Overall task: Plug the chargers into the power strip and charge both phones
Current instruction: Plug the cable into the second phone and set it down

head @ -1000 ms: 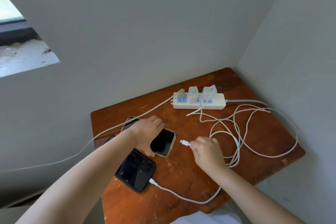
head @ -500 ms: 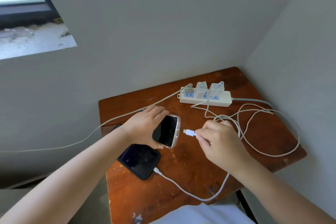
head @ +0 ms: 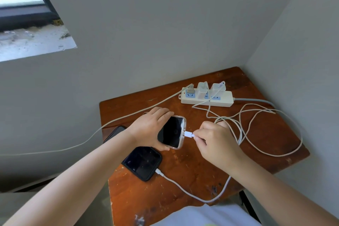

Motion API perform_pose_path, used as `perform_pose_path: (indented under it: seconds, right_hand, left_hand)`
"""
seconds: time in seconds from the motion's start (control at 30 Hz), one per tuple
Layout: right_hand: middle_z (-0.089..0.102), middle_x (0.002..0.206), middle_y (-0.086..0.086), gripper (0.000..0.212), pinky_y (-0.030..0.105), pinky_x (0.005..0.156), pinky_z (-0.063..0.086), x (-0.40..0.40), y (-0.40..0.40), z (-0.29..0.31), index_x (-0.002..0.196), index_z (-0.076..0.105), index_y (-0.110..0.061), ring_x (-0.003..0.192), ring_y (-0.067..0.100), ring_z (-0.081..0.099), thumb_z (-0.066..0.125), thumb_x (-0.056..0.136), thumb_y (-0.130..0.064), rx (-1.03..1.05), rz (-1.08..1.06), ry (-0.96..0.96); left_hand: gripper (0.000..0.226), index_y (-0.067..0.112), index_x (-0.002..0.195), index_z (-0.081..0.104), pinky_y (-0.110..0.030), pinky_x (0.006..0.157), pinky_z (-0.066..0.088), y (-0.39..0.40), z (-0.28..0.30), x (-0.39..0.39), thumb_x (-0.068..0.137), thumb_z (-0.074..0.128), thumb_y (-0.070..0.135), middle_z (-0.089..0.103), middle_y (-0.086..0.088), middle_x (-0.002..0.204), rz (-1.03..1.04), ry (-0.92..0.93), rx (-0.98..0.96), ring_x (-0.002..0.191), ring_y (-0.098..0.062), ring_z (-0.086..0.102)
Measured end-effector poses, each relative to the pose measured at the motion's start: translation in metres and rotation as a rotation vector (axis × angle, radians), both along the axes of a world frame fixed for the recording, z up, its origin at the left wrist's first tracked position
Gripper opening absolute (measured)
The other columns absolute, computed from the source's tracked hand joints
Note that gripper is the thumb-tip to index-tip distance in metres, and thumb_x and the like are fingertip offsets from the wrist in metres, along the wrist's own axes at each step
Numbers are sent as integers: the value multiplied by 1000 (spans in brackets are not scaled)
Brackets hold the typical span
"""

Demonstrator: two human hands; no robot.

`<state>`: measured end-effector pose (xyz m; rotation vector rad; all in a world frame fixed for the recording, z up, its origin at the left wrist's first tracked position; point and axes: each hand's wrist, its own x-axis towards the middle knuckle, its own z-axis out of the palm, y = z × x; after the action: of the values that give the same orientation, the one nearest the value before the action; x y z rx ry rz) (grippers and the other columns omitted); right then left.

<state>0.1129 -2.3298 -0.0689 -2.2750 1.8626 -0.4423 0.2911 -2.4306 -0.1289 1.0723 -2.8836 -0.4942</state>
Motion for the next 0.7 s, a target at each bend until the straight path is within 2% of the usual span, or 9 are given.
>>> perform_pose_path:
  seconds: [0.1, 0.23, 0.33, 0.4, 0.47, 0.7]
  right_hand:
    - [70, 84, 15, 16, 33, 70, 37, 1, -2, -5, 97, 70, -4, 71, 27, 63, 60, 84, -8, 50, -12, -25]
    - [67, 102, 8, 25, 25, 79, 29, 0, -5, -9, 111, 64, -10, 87, 19, 60, 51, 90, -17, 69, -63, -75]
    - [69, 89, 12, 19, 29, 73, 33, 5, -2, -7, 102, 68, -5, 76, 23, 62, 58, 86, -12, 55, -78, -17]
    - [68, 65, 14, 8, 33, 59, 37, 7, 0, -9, 79, 73, -1, 54, 24, 61, 73, 72, -2, 32, -83, 28]
    - [63, 51, 12, 9, 29, 52, 36, 8, 4, -14, 65, 71, -1, 42, 21, 57, 79, 61, 3, -27, -127, 11]
    - [63, 48, 11, 14, 28, 48, 41, 5, 18, -34, 64, 71, 0, 40, 20, 57, 80, 57, 7, -51, -175, -73]
  left_hand:
    - [95, 11, 135, 31, -36, 100, 37, 2, -1, 0, 61, 72, 54, 42, -12, 137, -2, 9, -9, 126, -27, 34]
    - [95, 11, 135, 31, -35, 100, 36, 3, -2, -2, 61, 73, 53, 41, -12, 138, 5, 9, -25, 127, -27, 34]
    - [95, 11, 135, 31, -35, 101, 35, 4, -3, -3, 61, 73, 53, 41, -12, 138, 1, 7, -27, 127, -27, 33]
    - [95, 11, 135, 31, -35, 102, 34, 4, -3, -4, 61, 72, 53, 40, -11, 139, 0, 3, -21, 128, -26, 32]
    - [95, 12, 136, 29, -34, 103, 33, 3, -4, -6, 61, 72, 53, 39, -10, 140, -4, -9, -16, 128, -25, 30]
    - [94, 9, 136, 29, -32, 102, 33, 5, -3, -16, 64, 70, 54, 40, -11, 139, -82, -81, -45, 127, -25, 31]
